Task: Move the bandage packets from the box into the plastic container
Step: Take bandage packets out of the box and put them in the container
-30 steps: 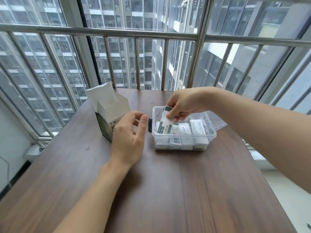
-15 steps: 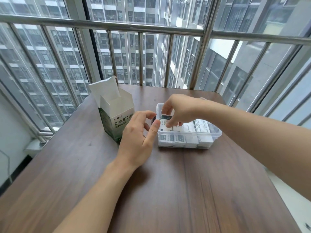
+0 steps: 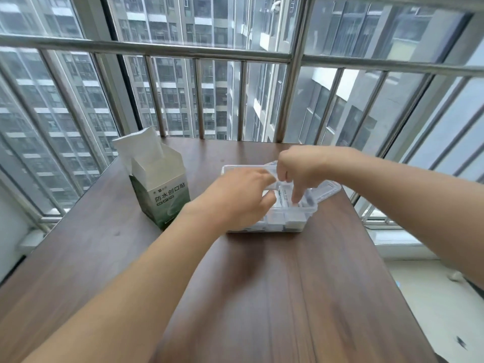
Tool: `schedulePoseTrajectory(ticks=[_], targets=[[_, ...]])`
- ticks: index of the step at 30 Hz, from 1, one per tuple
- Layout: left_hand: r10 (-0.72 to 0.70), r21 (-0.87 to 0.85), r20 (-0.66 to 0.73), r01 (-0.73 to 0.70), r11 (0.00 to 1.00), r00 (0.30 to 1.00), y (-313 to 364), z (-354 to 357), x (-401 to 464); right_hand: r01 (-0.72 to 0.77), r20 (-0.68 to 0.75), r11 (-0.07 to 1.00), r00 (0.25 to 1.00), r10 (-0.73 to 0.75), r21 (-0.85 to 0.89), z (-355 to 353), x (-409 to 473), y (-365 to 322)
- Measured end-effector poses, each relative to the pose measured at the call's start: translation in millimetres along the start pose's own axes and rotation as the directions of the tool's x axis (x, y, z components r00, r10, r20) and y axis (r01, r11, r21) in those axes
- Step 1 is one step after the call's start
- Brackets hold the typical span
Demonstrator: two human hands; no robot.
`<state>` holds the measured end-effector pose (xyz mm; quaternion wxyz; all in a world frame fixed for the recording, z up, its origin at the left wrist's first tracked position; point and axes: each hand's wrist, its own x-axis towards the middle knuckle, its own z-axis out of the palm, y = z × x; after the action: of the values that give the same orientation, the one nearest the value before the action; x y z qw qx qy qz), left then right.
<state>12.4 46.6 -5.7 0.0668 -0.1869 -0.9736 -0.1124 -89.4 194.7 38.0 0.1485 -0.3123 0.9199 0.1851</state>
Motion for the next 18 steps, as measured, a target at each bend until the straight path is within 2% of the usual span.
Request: schedulePoseTrajectory(ticks=[1, 3, 6, 11, 18], targets=[[-0.023, 0.029, 0.074, 0.02, 0.999, 0.997, -2.7, 6.0, 5.6, -0.007, 0.001, 1.0, 1.0, 0.007, -0.014, 2.1, -0.1, -1.2], [-0.068, 0.068, 0.133, 0.059, 0.996, 0.989, -10.0, 16.1, 10.9, -0.014, -0.008, 1.0, 1.0, 0.013, -0.027, 4.4, -1.7, -2.2], [-0.093, 0.104, 0.098, 0.083, 0.991, 0.991, -16.3, 21.6, 10.5, 0.0, -0.049, 1.0, 0.999, -0.001, -0.02, 5.2, -3.0, 0.1], [-0.05, 0.216, 0.048, 0.038, 0.976, 0.998, -18.6, 23.3, 3.8, 0.012, -0.064, 0.996, 0.998, -0.006, 0.09, 2.3, -8.5, 9.1], [-0.039, 0.146, -0.007, 0.04, 0.988, 0.999, -22.5, 27.2, 0.7, 0.045, -0.064, 0.948, 0.998, -0.026, 0.314, 5.7, -7.5, 15.8]])
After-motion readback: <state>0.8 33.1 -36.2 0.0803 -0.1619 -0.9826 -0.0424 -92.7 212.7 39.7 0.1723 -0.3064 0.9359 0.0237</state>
